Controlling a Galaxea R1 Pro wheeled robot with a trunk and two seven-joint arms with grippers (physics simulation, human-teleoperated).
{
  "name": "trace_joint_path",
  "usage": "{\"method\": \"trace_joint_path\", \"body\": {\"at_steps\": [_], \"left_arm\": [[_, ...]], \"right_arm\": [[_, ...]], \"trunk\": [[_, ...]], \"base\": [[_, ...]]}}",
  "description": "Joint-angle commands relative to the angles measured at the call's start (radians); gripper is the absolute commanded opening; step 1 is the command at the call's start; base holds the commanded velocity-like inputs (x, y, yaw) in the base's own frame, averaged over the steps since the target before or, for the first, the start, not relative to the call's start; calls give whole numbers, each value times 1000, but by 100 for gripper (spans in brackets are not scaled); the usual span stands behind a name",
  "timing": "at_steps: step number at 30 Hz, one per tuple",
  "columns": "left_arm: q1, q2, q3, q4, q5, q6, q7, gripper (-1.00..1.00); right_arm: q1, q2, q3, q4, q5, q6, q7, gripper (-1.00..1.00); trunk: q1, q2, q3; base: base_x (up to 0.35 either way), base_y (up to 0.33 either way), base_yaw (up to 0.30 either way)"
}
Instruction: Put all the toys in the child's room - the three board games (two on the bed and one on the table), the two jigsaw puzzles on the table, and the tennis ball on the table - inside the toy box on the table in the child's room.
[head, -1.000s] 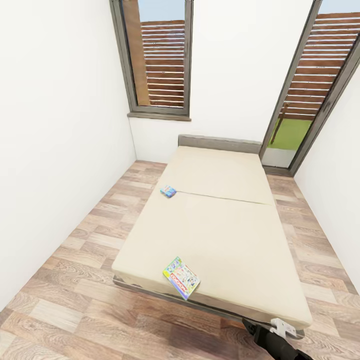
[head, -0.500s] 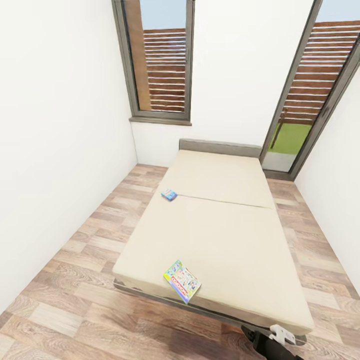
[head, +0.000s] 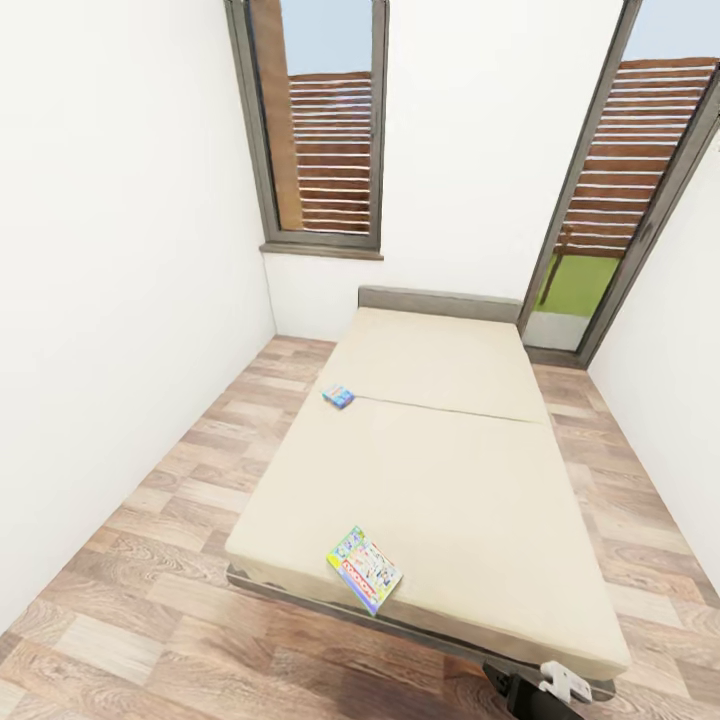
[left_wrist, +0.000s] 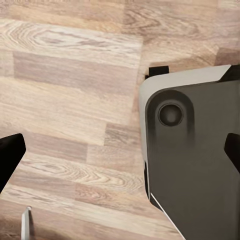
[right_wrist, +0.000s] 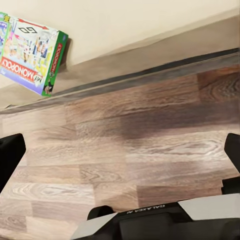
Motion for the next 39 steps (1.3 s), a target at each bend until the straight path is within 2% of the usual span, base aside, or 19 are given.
{"method": "trace_joint_path", "body": {"at_steps": [1,17,25,29,39], "left_arm": [[-1,1,8,3,-10,-5,5,100],[-11,6,17,-8,-2,20,7,100],[-14,3,19,-69,-1,60,9,100],[-14,1,19,-109,-1,87,10,100],[-14,-1,18,-134,-2,93,12,100]], "right_arm": [[-1,0,-2,5,-9,9,2,100],[-1,3,-1,29,-13,9,-20,100],[-1,6,-2,38,-14,8,-24,100],[-1,5,-5,41,-16,-20,-25,100],[-1,4,-11,71,-19,-64,-39,100]], "trunk": [[1,-2,0],[1,-2,26],[1,-2,39],[1,-2,43],[1,-2,45]], "base": [[0,0,0],[0,0,0],[0,0,0],[0,0,0],[0,0,0]]}}
